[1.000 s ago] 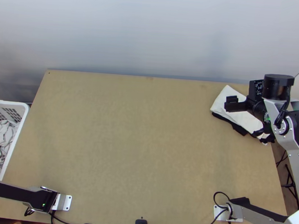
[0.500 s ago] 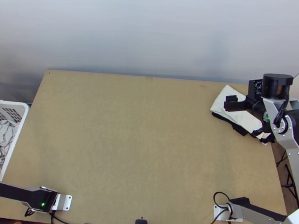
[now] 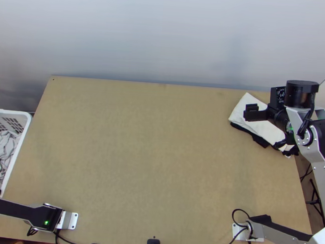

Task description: Fold the t-shirt

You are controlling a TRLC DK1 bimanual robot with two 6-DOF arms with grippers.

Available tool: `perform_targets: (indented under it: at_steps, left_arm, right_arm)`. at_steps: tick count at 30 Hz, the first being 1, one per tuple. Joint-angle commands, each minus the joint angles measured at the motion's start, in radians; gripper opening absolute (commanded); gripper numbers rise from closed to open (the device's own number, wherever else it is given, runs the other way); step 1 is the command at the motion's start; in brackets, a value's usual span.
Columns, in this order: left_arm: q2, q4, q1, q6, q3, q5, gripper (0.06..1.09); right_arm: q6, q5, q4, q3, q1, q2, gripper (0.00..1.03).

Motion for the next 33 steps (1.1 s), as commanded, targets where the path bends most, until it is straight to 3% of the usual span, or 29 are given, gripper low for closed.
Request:
perform_targets:
  at_steps: [1, 13, 19, 33]
  left_arm:
    - [0.038, 0.032, 0.007, -0.003, -0.009, -0.002, 0.60]
    - [0.057, 0.078, 0.008, -0.018, -0.009, 0.003, 0.15]
    - [0.031, 0.066, 0.007, -0.030, -0.005, 0.008, 0.10]
    - [-0.156, -0.190, -0.001, -0.038, 0.001, 0.074, 0.10]
  right_arm:
    - [0.001, 0.000, -0.001, -0.004, -0.001, 0.002, 0.98]
    - [0.002, 0.000, -0.001, -0.009, -0.001, 0.003, 0.98]
    - [0.002, 0.000, -0.002, -0.012, -0.001, 0.002, 0.98]
    - [0.005, -0.002, -0.004, -0.023, 0.005, -0.001, 0.98]
